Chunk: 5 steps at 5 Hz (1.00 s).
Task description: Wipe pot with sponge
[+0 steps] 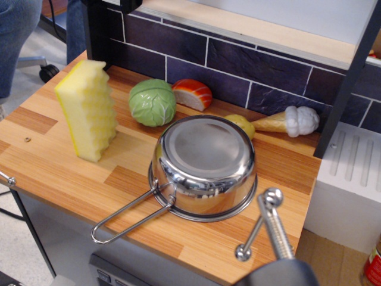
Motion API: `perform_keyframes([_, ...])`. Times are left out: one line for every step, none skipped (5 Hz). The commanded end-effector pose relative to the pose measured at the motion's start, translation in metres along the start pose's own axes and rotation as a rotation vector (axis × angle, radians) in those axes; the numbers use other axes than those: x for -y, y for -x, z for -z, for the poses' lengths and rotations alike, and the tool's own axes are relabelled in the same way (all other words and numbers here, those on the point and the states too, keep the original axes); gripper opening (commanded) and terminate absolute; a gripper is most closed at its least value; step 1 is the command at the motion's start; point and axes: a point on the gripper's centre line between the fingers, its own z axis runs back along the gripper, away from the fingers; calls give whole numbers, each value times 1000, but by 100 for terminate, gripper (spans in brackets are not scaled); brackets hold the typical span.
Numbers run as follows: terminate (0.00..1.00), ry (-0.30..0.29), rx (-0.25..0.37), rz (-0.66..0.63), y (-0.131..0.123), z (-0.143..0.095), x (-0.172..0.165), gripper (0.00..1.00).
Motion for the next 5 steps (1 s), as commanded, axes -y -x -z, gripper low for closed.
perform_keyframes([0,0,0,0,0,0,0,100])
perform_keyframes([0,7,-2,72,28,-8,3,100])
perform_keyframes([0,-5,13,104,48,-6,1,100])
perform_keyframes([0,-24,29,133,61,-4,2,100])
perform_keyframes([0,-66,45,123,68,8,-1,100])
